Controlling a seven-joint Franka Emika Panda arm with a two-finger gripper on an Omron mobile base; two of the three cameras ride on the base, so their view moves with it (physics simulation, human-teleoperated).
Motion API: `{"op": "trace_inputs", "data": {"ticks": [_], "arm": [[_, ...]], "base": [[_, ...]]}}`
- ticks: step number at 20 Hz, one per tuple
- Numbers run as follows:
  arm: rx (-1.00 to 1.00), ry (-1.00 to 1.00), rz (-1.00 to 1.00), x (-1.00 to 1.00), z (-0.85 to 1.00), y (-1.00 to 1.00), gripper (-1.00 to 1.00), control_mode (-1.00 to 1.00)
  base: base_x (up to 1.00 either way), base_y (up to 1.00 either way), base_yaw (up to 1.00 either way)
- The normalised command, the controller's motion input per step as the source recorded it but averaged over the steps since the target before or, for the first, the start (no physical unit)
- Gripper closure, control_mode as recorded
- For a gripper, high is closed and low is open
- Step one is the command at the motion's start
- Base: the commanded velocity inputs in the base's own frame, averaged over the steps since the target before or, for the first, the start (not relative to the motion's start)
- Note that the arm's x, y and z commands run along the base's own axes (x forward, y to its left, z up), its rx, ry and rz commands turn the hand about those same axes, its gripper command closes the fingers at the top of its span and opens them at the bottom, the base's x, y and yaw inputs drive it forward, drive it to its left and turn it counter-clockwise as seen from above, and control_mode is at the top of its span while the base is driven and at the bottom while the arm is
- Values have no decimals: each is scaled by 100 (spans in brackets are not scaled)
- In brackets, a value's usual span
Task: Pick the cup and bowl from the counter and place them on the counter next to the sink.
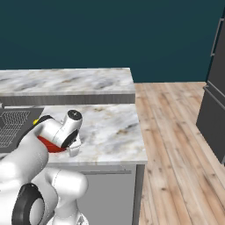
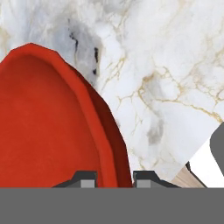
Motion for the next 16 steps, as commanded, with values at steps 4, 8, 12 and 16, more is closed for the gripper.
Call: {"op": "trace_inputs", "data": {"ticks": [4, 8, 12, 16], "arm": [[0, 3, -2, -31, -34, -2, 100, -100], [0, 0, 0, -2, 0, 0, 100, -100], [0, 0, 0, 0, 0, 0, -100, -100], [0, 0, 0, 0, 0, 0, -100, -100]], "base": [[0, 0, 0], [0, 0, 0], [0, 0, 0], [0, 0, 0]]}}
